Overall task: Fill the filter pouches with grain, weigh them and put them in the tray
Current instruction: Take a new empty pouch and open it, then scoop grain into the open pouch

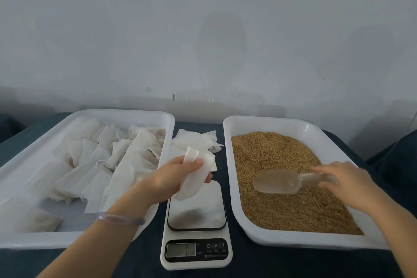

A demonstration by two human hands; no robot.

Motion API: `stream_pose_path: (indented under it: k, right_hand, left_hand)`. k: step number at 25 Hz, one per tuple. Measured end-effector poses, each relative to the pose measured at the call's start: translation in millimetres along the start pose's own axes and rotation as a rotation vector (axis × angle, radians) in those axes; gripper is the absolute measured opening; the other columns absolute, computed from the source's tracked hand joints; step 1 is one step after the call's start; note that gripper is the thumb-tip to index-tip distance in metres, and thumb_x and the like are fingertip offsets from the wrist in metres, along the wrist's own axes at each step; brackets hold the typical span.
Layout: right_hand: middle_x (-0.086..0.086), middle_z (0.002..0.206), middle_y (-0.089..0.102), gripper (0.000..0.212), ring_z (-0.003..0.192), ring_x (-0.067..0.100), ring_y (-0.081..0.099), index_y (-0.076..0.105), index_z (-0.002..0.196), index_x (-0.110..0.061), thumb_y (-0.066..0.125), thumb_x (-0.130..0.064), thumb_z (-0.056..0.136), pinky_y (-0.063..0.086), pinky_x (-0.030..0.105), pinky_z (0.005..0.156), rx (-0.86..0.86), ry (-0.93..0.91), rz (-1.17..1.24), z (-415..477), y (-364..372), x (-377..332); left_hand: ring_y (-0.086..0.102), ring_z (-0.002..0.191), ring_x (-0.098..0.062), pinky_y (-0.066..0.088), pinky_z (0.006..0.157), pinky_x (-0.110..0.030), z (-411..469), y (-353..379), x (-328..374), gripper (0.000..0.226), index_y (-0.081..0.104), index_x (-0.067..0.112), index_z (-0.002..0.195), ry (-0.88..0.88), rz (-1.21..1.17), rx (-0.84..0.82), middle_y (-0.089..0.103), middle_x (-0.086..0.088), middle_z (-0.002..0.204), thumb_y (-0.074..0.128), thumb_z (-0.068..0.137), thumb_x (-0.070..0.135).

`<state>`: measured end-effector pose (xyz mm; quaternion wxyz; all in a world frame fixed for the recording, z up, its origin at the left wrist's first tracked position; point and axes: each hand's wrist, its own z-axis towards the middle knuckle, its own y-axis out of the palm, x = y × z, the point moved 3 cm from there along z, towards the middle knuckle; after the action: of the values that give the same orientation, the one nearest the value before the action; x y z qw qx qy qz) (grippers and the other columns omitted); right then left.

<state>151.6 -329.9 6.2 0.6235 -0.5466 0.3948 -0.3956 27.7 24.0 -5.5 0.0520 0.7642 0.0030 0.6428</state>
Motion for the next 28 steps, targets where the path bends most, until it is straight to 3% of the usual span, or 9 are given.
stream_pose_path:
  k: [3, 6, 9, 11, 17, 20, 22, 24, 28]
  right_hand:
    - [-0.027, 0.114, 0.052, 0.041, 0.112, 0.005, 0.043, 0.052, 0.120, -0.049, 0.064, -0.032, 0.085, 0.016, 0.040, 0.111, 0.020, -0.052, -0.100, 6, -4, -8]
    - [-0.034, 0.115, 0.048, 0.037, 0.121, 0.001, 0.037, 0.052, 0.116, -0.050, 0.063, -0.031, 0.085, -0.004, 0.042, 0.114, -0.053, -0.117, -0.074, 4, 6, -24]
    - [-0.032, 0.120, 0.047, 0.042, 0.126, -0.001, 0.036, 0.048, 0.124, -0.047, 0.058, -0.027, 0.089, -0.010, 0.041, 0.114, -0.065, -0.150, -0.082, 1, 17, -35]
    - [-0.032, 0.120, 0.045, 0.043, 0.126, 0.000, 0.036, 0.046, 0.126, -0.047, 0.057, -0.029, 0.089, -0.008, 0.041, 0.114, -0.098, -0.157, -0.061, -1, 21, -35]
    - [-0.037, 0.107, 0.046, 0.032, 0.113, -0.006, 0.041, 0.043, 0.104, -0.055, 0.058, -0.030, 0.090, -0.002, 0.036, 0.115, -0.168, -0.160, 0.165, -10, 20, -22]
    - [-0.037, 0.106, 0.047, 0.035, 0.110, -0.006, 0.041, 0.043, 0.099, -0.056, 0.058, -0.026, 0.090, 0.001, 0.039, 0.115, -0.157, -0.132, 0.219, -15, 17, -17]
    - [-0.034, 0.107, 0.050, 0.036, 0.111, -0.002, 0.045, 0.045, 0.101, -0.053, 0.060, -0.023, 0.089, 0.015, 0.043, 0.114, -0.145, -0.099, 0.303, -21, 12, -13]
    - [-0.024, 0.109, 0.056, 0.035, 0.112, 0.006, 0.052, 0.049, 0.105, -0.047, 0.062, -0.019, 0.088, 0.035, 0.042, 0.106, -0.092, -0.054, 0.411, -29, 2, -7]
    - [-0.017, 0.116, 0.057, 0.036, 0.112, 0.007, 0.051, 0.052, 0.108, -0.047, 0.060, -0.017, 0.089, 0.039, 0.040, 0.101, 0.014, 0.014, 0.503, -44, -33, 11]
  left_hand:
    - [0.068, 0.084, -0.023, 0.055, 0.076, -0.033, -2, -1, 0, 0.037, 0.063, 0.002, 0.101, 0.025, -0.009, -0.022, 0.070, -0.013, 0.092, 0.059, 0.080, 0.032]
    - [0.067, 0.079, -0.023, 0.056, 0.074, -0.036, -3, 0, -1, 0.036, 0.063, 0.003, 0.100, 0.017, 0.026, -0.035, 0.069, -0.012, 0.089, 0.065, 0.075, 0.029]
    - [0.066, 0.075, -0.020, 0.054, 0.069, -0.031, -4, 1, 0, 0.034, 0.062, 0.005, 0.098, 0.021, 0.068, -0.038, 0.069, -0.009, 0.086, 0.068, 0.073, 0.028]
    - [0.066, 0.074, -0.019, 0.054, 0.068, -0.029, -4, 1, 0, 0.036, 0.061, 0.006, 0.099, 0.015, 0.076, -0.041, 0.070, -0.008, 0.085, 0.069, 0.073, 0.029]
    - [0.067, 0.075, -0.016, 0.053, 0.069, -0.028, -8, 6, 6, 0.036, 0.061, 0.012, 0.100, 0.028, 0.153, -0.031, 0.072, -0.005, 0.087, 0.068, 0.071, 0.033]
    - [0.068, 0.077, -0.013, 0.054, 0.069, -0.024, -8, 28, 19, 0.024, 0.063, 0.012, 0.100, 0.105, 0.151, -0.068, 0.073, -0.002, 0.087, 0.070, 0.081, 0.026]
    - [0.068, 0.080, -0.011, 0.054, 0.072, -0.024, -2, 52, 30, 0.023, 0.064, 0.015, 0.098, 0.179, 0.205, -0.088, 0.072, 0.000, 0.087, 0.070, 0.080, 0.028]
    - [0.067, 0.086, -0.016, 0.055, 0.082, -0.034, 11, 74, 38, 0.028, 0.062, 0.019, 0.101, 0.229, 0.277, -0.051, 0.070, -0.001, 0.089, 0.071, 0.077, 0.031]
    - [0.064, 0.092, -0.020, 0.053, 0.084, -0.042, 36, 98, 31, 0.036, 0.056, 0.019, 0.109, 0.274, 0.514, 0.045, 0.065, -0.004, 0.099, 0.072, 0.080, 0.034]
